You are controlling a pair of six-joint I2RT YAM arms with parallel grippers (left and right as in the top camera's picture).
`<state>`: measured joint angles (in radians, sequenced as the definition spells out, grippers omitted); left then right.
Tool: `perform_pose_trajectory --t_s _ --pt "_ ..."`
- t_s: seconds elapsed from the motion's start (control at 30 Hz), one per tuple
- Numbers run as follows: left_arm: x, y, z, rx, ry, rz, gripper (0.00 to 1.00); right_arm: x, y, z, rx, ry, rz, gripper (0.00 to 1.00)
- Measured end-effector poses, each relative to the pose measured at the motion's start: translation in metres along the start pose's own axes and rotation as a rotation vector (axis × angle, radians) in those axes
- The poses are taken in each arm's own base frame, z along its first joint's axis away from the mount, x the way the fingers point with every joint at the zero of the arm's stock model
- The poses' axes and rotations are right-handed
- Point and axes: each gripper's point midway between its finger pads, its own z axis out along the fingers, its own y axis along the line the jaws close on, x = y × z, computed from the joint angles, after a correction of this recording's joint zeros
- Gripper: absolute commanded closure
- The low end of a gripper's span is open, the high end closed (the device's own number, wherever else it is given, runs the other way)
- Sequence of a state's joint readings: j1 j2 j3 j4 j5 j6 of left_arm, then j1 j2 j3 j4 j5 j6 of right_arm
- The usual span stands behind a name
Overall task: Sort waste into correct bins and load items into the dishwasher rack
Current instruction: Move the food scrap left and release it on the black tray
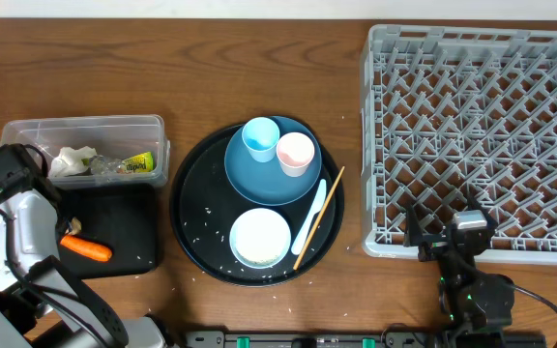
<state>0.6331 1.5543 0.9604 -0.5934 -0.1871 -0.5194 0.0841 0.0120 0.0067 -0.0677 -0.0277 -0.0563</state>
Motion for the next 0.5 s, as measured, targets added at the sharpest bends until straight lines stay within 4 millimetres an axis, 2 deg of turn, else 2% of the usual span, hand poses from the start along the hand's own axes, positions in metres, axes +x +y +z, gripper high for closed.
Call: perform_pose_trajectory --t_s 0.1,0.23,0.33,0.4,0.5 --pt "-0.001 -0.001 0.000 0.002 -0.003 -0.005 0.36 0.000 0.000 0.000 0.000 0.000 0.000 0.01" --pt "0.001 -0.001 0.000 0.005 0.003 0.000 0.36 0.000 0.000 0.000 0.000 0.000 0.000 0.01" --pt "0.011 -0.004 -0.004 0.032 0.051 0.009 0.40 0.000 0.000 0.000 0.000 0.000 0.000 0.01" --pt "0.017 -0.009 -0.013 0.078 0.078 0.022 0.44 0.000 0.000 0.000 0.000 0.000 0.000 0.01" --pt "0.023 -0.023 -0.041 0.186 0.085 0.068 0.52 0.000 0.000 0.000 0.000 0.000 0.000 0.01"
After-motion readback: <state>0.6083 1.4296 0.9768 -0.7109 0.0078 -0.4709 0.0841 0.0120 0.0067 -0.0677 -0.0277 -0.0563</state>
